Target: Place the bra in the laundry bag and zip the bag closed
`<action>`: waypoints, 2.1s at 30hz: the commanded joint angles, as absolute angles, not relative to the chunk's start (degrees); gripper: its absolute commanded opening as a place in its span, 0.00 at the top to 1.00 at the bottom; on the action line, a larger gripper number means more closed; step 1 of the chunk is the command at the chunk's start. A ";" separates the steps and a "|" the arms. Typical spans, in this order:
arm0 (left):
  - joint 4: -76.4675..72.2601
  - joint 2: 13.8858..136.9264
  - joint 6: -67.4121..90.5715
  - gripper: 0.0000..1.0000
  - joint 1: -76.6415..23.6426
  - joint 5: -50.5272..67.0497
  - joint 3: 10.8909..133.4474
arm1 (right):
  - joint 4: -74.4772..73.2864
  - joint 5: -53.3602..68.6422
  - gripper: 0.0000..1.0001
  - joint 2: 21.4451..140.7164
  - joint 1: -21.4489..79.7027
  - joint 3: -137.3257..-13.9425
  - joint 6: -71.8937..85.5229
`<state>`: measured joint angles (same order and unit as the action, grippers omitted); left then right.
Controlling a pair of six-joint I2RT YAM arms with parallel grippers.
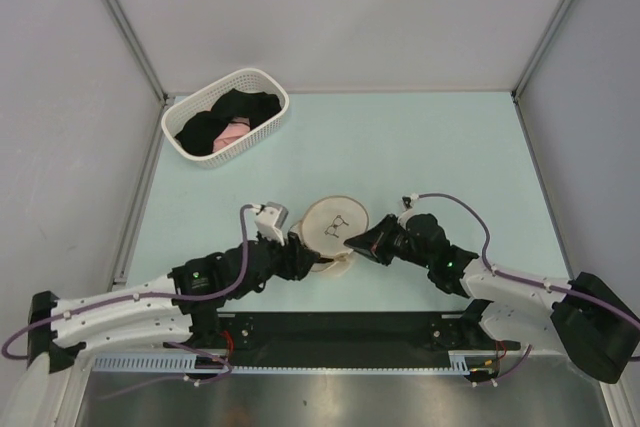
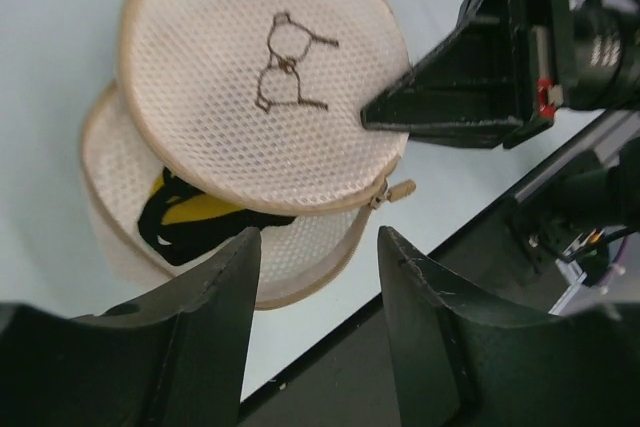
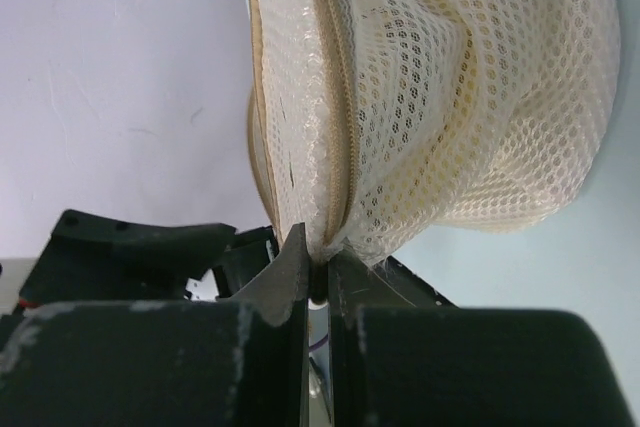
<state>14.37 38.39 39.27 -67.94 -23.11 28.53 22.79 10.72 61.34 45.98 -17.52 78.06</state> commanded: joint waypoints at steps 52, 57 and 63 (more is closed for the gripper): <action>44.56 75.60 55.46 1.00 -83.58 -42.98 57.06 | 3.43 -5.27 1.00 52.30 52.12 -24.61 77.78; 42.81 67.35 56.60 1.00 -84.46 -42.54 51.16 | 2.64 -5.27 1.00 50.80 50.72 -23.82 77.96; 42.01 57.32 59.15 1.00 -84.64 -42.80 41.41 | 2.20 -3.25 1.00 47.82 47.38 -22.06 77.87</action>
<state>39.72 61.95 56.71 -84.38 -41.87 45.58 2.79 -1.67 50.04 49.56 -22.85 78.02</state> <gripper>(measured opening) 0.004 0.053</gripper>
